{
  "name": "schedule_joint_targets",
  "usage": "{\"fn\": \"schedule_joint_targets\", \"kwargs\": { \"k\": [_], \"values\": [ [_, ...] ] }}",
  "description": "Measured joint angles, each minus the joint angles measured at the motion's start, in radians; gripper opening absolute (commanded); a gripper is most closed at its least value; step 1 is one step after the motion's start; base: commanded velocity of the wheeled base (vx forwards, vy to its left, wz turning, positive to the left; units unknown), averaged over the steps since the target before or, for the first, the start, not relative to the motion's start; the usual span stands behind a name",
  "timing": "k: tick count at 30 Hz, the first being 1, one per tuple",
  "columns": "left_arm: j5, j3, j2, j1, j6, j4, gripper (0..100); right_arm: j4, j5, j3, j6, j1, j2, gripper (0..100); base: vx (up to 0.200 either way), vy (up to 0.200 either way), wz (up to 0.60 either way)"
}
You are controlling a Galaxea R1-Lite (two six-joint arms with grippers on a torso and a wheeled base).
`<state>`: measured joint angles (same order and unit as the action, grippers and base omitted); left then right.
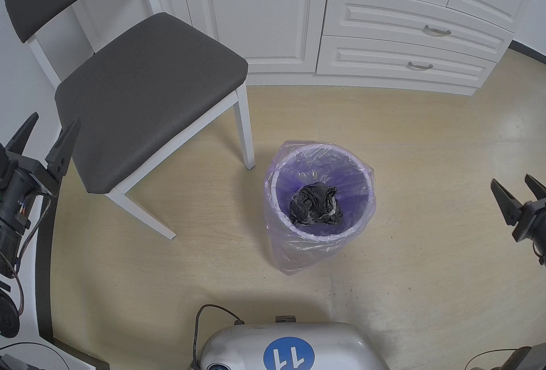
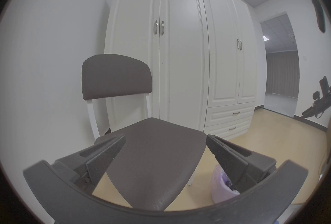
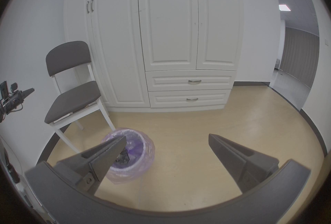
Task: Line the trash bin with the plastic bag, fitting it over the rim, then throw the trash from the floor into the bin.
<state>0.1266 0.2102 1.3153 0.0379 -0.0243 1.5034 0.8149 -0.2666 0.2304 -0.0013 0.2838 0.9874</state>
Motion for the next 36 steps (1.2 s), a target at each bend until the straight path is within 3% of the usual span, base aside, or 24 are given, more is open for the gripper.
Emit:
{"fn": "schedule_joint_targets", "kwargs": {
  "k": [5, 9, 17, 22, 29, 36],
  "values": [
    [0.003, 0.012, -0.1, 0.004, 0.019, -0.097, 100, -0.314, 0.002, 0.085, 0.021, -0.028, -0.197, 100, 0.0, 0.0, 0.0],
    [0.005, 0.029, -0.23, 0.013, 0.028, -0.271, 100, -0.453, 0.004, 0.15, 0.038, -0.066, -0.325, 100, 0.0, 0.0, 0.0],
    [0.007, 0.092, -0.545, 0.053, 0.037, -0.77, 100, -0.496, 0.009, 0.216, 0.057, -0.161, -0.544, 100, 0.0, 0.0, 0.0],
    [0.006, 0.134, -0.736, 0.076, 0.04, -1.013, 100, -0.549, 0.018, 0.227, 0.063, -0.199, -0.687, 100, 0.0, 0.0, 0.0],
    [-0.001, 0.169, -0.964, 0.098, 0.044, -1.18, 100, -0.605, 0.061, 0.232, 0.094, -0.256, -0.885, 100, 0.0, 0.0, 0.0],
    [-0.009, 0.173, -1.105, 0.06, 0.042, -1.239, 100, -0.614, 0.08, 0.209, 0.097, -0.28, -0.954, 100, 0.0, 0.0, 0.0]
  ]
}}
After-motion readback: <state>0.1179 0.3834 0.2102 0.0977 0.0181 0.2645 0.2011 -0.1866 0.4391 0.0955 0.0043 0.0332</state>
